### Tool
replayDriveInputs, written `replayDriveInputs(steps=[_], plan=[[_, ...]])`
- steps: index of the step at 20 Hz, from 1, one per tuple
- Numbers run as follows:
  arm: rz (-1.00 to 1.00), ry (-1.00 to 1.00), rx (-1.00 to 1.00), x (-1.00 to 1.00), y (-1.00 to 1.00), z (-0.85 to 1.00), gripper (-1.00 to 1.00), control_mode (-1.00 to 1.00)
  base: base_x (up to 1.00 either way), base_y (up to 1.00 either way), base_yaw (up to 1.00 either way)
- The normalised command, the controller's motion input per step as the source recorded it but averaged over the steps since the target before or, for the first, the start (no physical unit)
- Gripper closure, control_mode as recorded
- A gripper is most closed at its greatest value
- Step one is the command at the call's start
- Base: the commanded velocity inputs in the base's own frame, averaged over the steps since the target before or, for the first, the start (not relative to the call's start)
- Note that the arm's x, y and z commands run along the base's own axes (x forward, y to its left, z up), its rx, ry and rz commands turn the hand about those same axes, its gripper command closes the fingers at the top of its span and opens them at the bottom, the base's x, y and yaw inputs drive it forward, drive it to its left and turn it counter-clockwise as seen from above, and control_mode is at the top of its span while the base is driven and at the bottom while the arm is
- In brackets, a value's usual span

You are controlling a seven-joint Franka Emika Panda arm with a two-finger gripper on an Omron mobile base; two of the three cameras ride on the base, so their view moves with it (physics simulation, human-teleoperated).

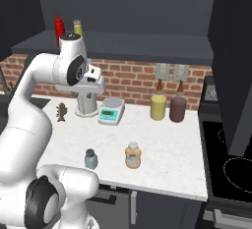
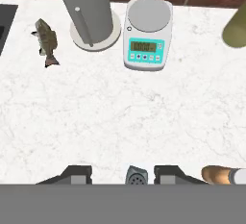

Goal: Put the shaker and condiment bottle from the counter next to their counterparts in the cabinet.

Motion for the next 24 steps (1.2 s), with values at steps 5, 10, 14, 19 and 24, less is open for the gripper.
replayDriveInputs(steps=[5,10,14,19,24], plan=[[-0.02,-0.02,-0.01,-0.12,0.0,-0.01,-1.0,-1.0,0.0,0.0,0.0],[-0.19,-0.08,-0.14,-0.19,0.0,-0.37,-1.0,-1.0,0.0,0.0,0.0],[-0.21,-0.15,-0.08,-0.01,0.0,-0.27,-1.0,-1.0,0.0,0.0,0.0],[-0.07,-0.08,-0.05,0.05,0.0,-0.49,-1.0,-1.0,0.0,0.0,0.0],[-0.12,-0.12,-0.01,0.05,0.02,-0.29,-1.0,-1.0,0.0,0.0,0.0]])
